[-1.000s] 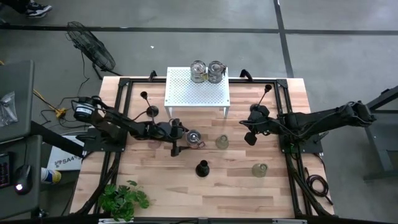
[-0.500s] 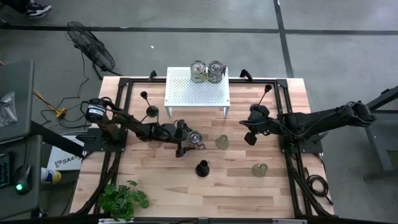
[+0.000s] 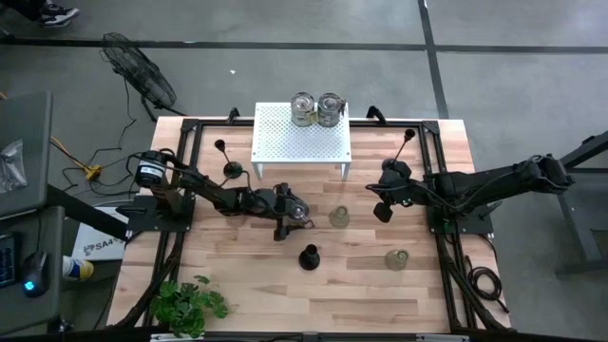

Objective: Pick & Place candle stick holders
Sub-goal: Align the scented candle on the shelf with the other scented candles

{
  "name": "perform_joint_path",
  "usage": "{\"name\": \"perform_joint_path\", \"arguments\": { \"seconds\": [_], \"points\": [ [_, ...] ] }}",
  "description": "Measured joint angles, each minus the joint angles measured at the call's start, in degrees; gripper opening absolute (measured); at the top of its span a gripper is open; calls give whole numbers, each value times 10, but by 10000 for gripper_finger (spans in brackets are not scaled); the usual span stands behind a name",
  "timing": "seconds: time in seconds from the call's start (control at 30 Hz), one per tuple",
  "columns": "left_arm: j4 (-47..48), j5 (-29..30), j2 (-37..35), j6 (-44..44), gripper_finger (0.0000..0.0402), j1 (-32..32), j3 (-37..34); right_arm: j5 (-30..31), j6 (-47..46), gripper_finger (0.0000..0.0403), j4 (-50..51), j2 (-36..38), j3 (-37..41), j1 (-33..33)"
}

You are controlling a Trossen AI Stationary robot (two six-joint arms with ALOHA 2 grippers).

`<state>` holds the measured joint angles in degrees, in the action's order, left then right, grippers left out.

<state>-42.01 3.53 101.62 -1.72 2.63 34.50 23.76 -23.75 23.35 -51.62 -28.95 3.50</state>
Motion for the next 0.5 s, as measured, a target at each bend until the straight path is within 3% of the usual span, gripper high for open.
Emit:
{"name": "perform_joint_path", "arguments": {
  "seconds": [0.27,0.5],
  "points": [
    [15,1,0,6,358,0,0,1,0,2,0,0,0,0],
    [15,12,0,23,363,0,0,1,0,2,0,0,0,0]
  ]
}}
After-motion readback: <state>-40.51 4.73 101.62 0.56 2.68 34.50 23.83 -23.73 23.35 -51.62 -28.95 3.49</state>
